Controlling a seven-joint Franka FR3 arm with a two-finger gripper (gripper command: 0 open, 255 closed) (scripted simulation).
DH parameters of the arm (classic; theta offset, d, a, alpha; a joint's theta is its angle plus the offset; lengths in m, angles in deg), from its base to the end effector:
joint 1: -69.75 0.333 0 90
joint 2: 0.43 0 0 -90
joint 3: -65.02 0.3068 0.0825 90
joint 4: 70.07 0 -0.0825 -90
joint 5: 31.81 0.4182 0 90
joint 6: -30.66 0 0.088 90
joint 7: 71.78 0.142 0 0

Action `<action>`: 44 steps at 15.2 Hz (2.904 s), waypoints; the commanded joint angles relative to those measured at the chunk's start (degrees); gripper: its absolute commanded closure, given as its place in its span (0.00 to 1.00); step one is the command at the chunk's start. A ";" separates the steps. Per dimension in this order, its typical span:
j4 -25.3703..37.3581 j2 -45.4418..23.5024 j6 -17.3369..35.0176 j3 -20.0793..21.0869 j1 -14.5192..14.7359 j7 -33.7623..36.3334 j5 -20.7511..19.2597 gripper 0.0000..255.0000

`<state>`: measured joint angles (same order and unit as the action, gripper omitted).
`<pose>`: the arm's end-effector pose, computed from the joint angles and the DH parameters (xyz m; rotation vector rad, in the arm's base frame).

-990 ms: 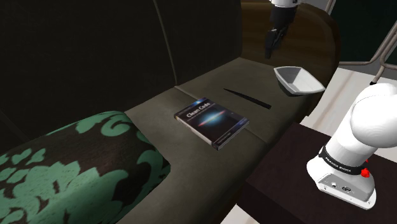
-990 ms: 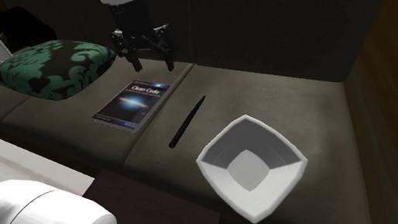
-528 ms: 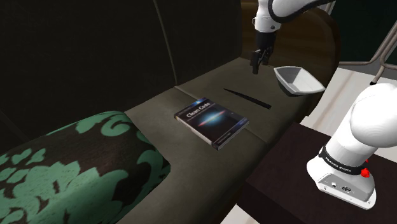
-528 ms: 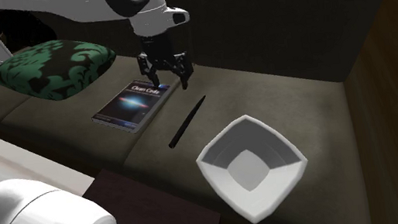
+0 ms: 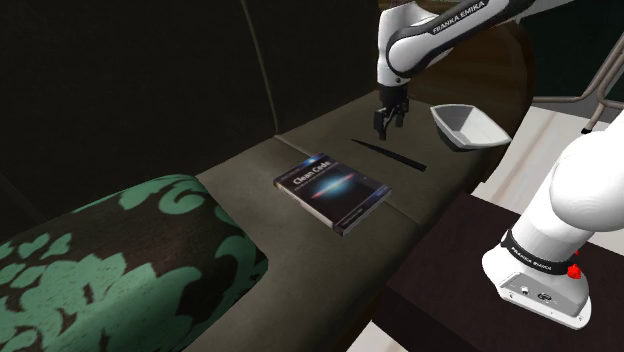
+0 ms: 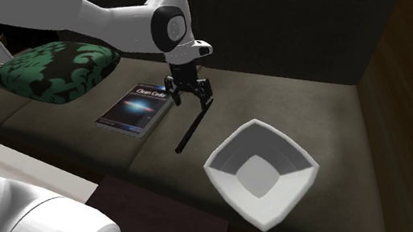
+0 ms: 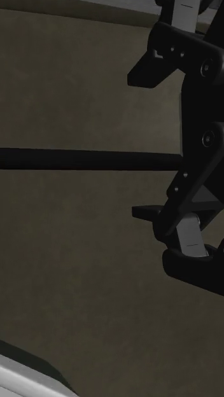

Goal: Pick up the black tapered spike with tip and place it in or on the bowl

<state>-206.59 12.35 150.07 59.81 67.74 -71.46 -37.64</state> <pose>0.4787 -0.0679 0.3383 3.0750 -0.1157 -0.1226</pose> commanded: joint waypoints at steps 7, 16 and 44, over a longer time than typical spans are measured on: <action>-1.39 -8.13 7.95 -0.59 -0.35 0.64 0.58 0.00; -2.37 -9.28 10.08 -0.68 -0.42 0.63 0.54 0.00; 3.50 -2.16 -2.89 -0.36 -0.33 0.18 0.59 1.00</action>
<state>-203.47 9.77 148.01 59.41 67.38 -71.30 -37.08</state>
